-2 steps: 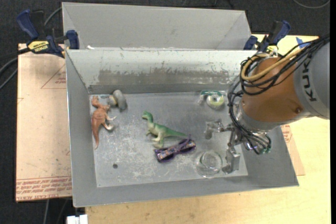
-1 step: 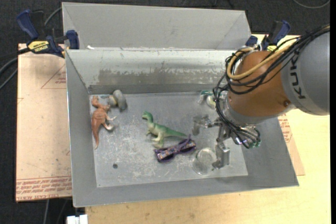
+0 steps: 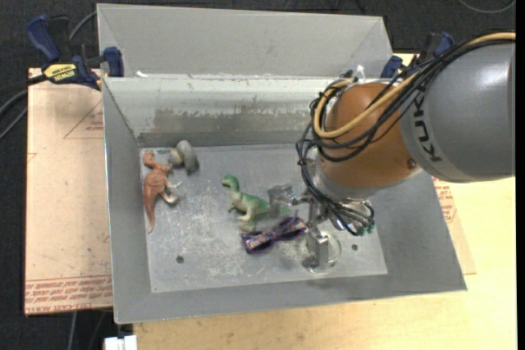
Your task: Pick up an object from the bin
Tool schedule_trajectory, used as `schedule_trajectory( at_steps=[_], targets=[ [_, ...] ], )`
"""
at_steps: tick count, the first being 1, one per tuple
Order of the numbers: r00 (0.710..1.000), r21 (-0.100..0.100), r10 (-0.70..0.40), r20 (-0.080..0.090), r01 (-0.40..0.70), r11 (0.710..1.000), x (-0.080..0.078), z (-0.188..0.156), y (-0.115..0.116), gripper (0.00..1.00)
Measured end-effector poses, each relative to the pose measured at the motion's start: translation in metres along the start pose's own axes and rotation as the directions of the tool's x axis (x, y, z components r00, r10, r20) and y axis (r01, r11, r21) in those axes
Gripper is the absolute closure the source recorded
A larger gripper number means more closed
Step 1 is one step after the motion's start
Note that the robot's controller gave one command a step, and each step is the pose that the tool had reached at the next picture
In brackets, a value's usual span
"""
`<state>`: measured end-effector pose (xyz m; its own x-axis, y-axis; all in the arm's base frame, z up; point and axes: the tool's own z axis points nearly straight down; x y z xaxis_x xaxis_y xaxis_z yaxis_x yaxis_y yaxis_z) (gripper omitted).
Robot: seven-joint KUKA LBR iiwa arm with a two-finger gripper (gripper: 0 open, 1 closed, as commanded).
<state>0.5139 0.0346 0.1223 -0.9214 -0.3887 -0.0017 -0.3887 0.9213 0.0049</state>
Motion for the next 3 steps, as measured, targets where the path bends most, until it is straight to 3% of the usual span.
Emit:
schedule_trajectory(
  at_steps=[1,2,3],
  targets=[
    [0.998,0.004,-0.055,0.005,0.055,0.998,0.004,0.053,0.001,0.00],
    [1.000,0.001,-0.026,0.005,0.026,1.000,-0.009,0.052,-0.005,1.00],
    [1.000,0.001,-0.026,0.005,0.026,1.000,-0.009,0.052,-0.005,1.00]
  ],
)
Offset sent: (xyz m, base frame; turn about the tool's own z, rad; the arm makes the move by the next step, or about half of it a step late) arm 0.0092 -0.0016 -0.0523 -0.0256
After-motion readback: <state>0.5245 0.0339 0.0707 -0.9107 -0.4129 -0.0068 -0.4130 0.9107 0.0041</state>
